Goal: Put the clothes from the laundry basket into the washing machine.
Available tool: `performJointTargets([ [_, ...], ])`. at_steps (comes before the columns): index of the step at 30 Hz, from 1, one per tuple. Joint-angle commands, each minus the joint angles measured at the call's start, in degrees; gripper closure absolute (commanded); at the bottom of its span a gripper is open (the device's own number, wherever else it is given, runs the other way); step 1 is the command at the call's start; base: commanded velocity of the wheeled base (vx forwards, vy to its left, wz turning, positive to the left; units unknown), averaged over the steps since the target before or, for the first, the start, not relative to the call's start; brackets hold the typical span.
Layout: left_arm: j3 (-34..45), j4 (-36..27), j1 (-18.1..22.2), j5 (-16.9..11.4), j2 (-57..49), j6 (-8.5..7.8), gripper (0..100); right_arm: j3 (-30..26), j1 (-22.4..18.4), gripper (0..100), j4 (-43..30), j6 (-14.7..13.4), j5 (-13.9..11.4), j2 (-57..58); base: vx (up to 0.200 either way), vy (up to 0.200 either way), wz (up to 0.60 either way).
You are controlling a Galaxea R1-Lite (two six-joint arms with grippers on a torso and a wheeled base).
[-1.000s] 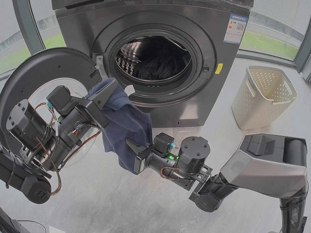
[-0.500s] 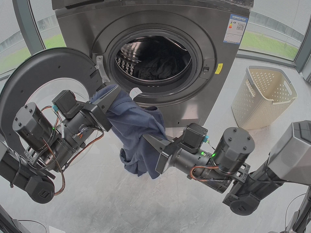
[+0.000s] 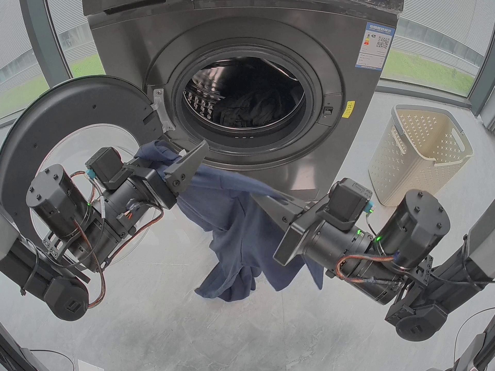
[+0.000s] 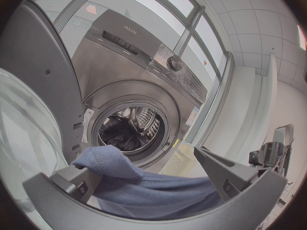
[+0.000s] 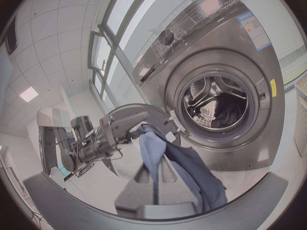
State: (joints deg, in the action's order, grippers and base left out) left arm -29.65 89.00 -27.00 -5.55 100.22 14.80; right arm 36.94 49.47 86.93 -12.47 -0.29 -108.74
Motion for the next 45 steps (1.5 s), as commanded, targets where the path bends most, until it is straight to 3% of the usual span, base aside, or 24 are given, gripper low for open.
performJointTargets([
  [1, 0.2, 0.0, 0.4, 0.1, 0.5, -0.03, 0, 1.6, -1.3, 100, -0.2, -0.1, 0.3, 1.0, 0.000, 0.000, 0.00],
  [7, 0.1, 0.0, 0.8, 0.1, 0.7, -0.12, 0, 2.2, -2.7, 100, -0.5, -0.3, 0.6, 0.9, 0.000, 0.000, 0.00],
  [16, -0.9, 0.0, 0.3, 0.2, -0.5, -0.30, 0, 8.2, -8.1, 100, -3.9, 0.1, 1.4, 0.9, 0.000, 0.000, 0.00],
  [30, -1.6, -0.1, -3.3, -0.3, -5.8, -0.12, 0, 8.5, -11.2, 100, -3.7, 1.1, 1.3, 3.4, 0.000, 0.000, 0.00],
  [42, 5.1, 0.0, -2.8, -0.7, 1.2, -0.56, 0, 10.0, -11.1, 100, -3.9, 1.1, 1.3, 3.9, 0.000, 0.000, 0.00],
  [45, 7.5, 0.1, -2.6, -0.8, 4.6, -1.44, 0, 10.4, -10.9, 100, -3.8, 1.1, 1.3, 3.8, 0.000, 0.000, 0.00],
])
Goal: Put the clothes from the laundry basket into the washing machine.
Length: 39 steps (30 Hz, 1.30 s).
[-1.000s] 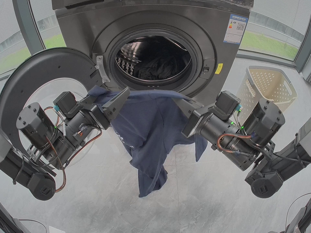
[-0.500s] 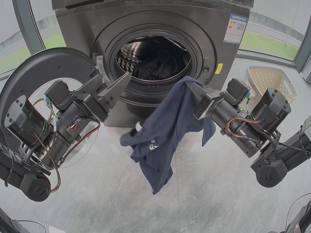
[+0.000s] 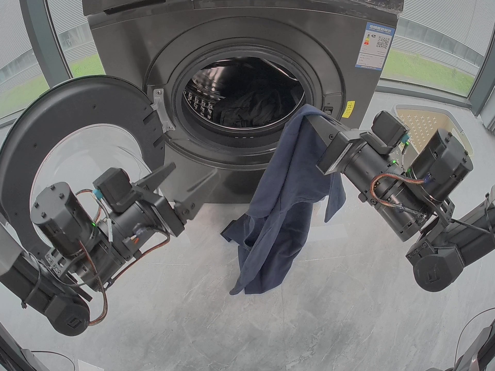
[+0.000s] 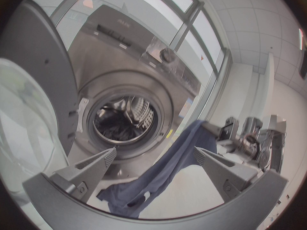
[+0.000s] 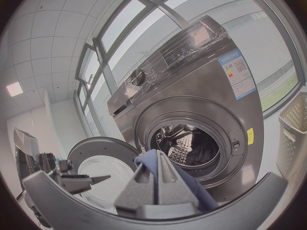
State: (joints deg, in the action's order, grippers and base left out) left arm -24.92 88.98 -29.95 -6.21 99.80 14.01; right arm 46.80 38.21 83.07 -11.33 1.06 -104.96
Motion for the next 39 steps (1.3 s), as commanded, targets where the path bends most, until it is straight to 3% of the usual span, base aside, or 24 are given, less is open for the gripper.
performJointTargets([
  [1, 3.0, 0.1, 0.5, -0.1, 6.1, -1.00, 0, 0.7, 0.5, 100, 0.2, 0.0, 0.0, -0.1, 0.000, 0.000, 0.00],
  [7, 4.8, 0.2, 4.1, -2.0, 11.6, -2.84, 0, 0.7, 1.8, 100, 1.0, -0.1, -0.5, -0.5, 0.000, 0.000, 0.00],
  [13, 5.0, 0.2, 6.5, -3.0, 16.4, -2.93, 0, 0.7, 3.3, 100, 1.1, -0.3, -0.4, 0.1, 0.000, 0.000, 0.00],
  [21, 3.8, 0.2, 6.5, -3.0, 21.8, -2.84, 0, 0.0, 5.6, 100, 1.2, -1.3, -0.1, 2.7, 0.000, 0.000, 0.00],
  [35, -8.5, 0.3, 6.3, -2.5, 35.0, -3.72, 0, -1.8, 6.6, 100, 1.3, -1.5, -0.1, 3.4, 0.000, 0.000, 0.00],
  [37, -9.1, 0.3, 6.2, -2.6, 35.8, -4.25, 0, -1.8, 6.8, 100, 1.3, -1.5, -0.1, 3.4, 0.000, 0.000, 0.00],
  [39, -10.3, 0.2, 6.1, -2.8, 37.2, -5.83, 0, -1.8, 6.9, 100, 1.3, -1.5, -0.1, 3.4, 0.000, 0.000, 0.00],
])
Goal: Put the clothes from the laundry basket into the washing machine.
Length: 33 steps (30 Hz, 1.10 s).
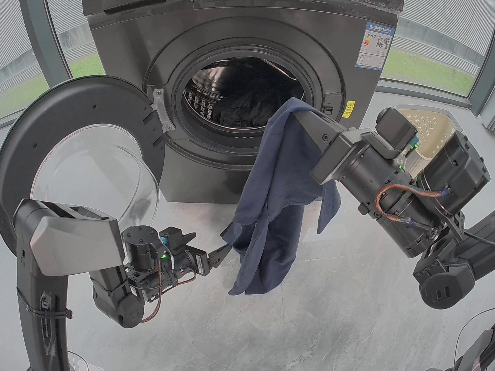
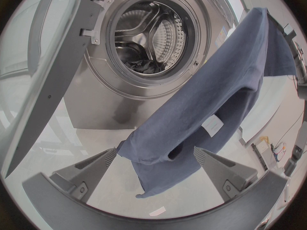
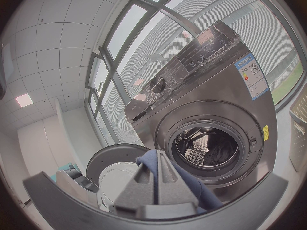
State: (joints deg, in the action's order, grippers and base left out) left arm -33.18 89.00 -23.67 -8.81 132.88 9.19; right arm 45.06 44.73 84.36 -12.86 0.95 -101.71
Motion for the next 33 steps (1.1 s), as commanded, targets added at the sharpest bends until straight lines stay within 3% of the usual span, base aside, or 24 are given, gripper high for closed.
performJointTargets([
  [1, -2.9, 0.2, -0.2, -0.3, 5.1, -1.46, 0, -0.1, 0.6, 100, 0.0, 0.0, 0.0, 0.1, 0.000, 0.000, 0.00],
  [7, -7.4, 0.2, -0.5, -0.5, 9.2, -2.25, 0, -1.3, 1.1, 100, 0.1, -0.1, 0.1, 0.2, 0.000, 0.000, 0.00],
  [19, -6.8, 0.3, -1.7, -1.5, 10.5, -2.78, 0, -2.7, 1.2, 100, 0.5, -0.1, 0.1, 0.9, 0.000, 0.000, 0.00],
  [25, -7.9, 0.3, -2.2, -3.3, 12.8, -5.41, 0, -3.0, 1.1, 100, 0.5, 0.0, 0.1, 1.0, 0.000, 0.000, 0.00],
  [33, -14.0, 0.2, -3.3, -3.5, 16.4, -5.15, 0, -3.0, 1.2, 100, 0.4, 0.0, 0.1, 0.8, 0.000, 0.000, 0.00],
])
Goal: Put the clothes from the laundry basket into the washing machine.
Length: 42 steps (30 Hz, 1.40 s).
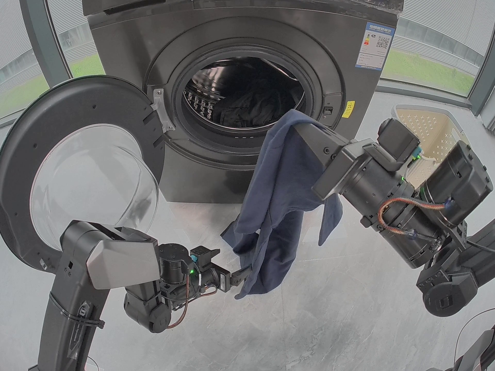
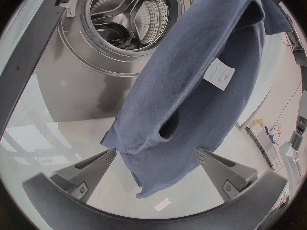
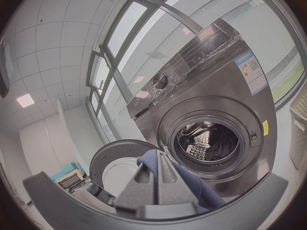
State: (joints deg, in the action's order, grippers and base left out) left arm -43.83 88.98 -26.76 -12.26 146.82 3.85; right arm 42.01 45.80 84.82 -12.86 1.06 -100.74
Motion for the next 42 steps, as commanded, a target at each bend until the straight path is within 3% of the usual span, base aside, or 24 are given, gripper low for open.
performJointTargets([
  [1, -3.7, 0.2, -0.2, 0.0, 2.7, 0.28, 0, 0.0, 0.1, 100, -0.1, 0.0, 0.0, -0.2, 0.000, 0.000, 0.00],
  [13, -14.4, 0.1, 0.0, -1.4, 8.4, 0.28, 0, -1.0, 0.1, 100, 0.0, 0.0, 0.1, 0.0, 0.000, 0.000, 0.00],
  [14, -15.6, 0.1, 0.2, -1.4, 9.1, 0.19, 100, -1.1, 0.1, 100, 0.0, 0.0, 0.0, 0.1, 0.000, 0.000, 0.00],
  [25, -17.9, 0.3, 2.8, -0.5, 6.3, 0.10, 100, -3.9, -1.2, 100, 0.0, 0.3, 0.0, 2.0, 0.000, 0.000, 0.00],
  [32, -2.3, 0.4, 6.6, 0.4, -12.9, 0.37, 100, -6.4, -6.2, 100, 0.0, 0.6, -0.1, 3.8, 0.000, 0.000, 0.00],
  [39, 10.7, 0.4, 5.4, 0.5, -30.5, -0.25, 100, -10.3, -8.4, 100, -0.4, 0.6, 0.0, 3.9, 0.000, 0.000, 0.00],
  [42, 13.2, 0.1, 5.4, 0.6, -39.0, 0.63, 100, -13.6, -9.7, 100, -0.3, 1.2, 0.0, 3.6, 0.000, 0.000, 0.00],
])
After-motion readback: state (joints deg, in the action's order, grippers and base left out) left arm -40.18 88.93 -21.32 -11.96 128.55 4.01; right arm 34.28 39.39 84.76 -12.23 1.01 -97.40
